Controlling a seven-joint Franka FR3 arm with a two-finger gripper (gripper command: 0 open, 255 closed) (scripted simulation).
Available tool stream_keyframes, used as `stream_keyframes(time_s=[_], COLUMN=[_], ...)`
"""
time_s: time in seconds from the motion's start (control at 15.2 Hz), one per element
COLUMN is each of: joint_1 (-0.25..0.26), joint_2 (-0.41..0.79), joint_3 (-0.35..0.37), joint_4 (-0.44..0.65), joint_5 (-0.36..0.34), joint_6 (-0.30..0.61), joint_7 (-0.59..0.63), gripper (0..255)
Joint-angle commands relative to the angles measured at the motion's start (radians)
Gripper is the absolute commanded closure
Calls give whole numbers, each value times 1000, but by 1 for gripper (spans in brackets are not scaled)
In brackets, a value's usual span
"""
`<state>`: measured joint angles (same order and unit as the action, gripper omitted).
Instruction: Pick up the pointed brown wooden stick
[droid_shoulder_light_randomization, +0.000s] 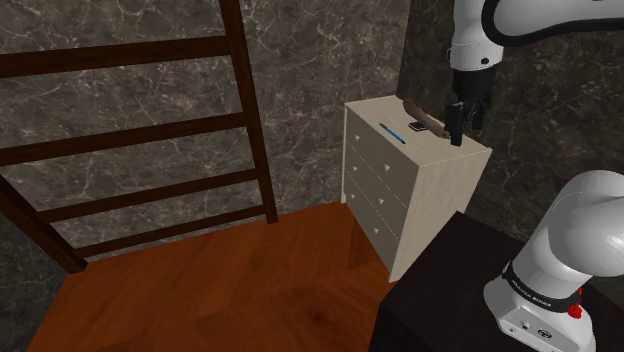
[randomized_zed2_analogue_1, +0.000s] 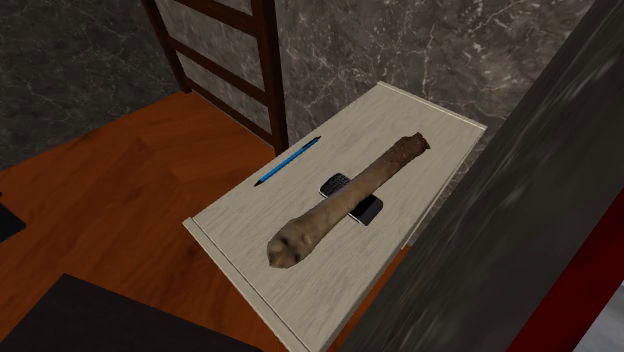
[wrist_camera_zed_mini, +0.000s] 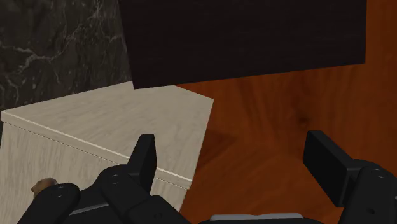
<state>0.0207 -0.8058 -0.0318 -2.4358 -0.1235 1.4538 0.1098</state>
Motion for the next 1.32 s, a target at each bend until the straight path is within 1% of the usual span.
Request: stream_keyframes(time_s=[0.0,0.33,0.66,0.99,1.25], joint_1=[0,-42,-74,-95,-110], joint_2=[0,124,264,417,548], joint_3=[0,-89,-175,-259,-323], joint_4=[0,35,99,189,279], joint_5=[0,-43,-61,-48,-10], joint_6=[0,128,244,343,406], joint_7=[0,-40,-83,-135,-186], gripper=[0,0,0,0,0])
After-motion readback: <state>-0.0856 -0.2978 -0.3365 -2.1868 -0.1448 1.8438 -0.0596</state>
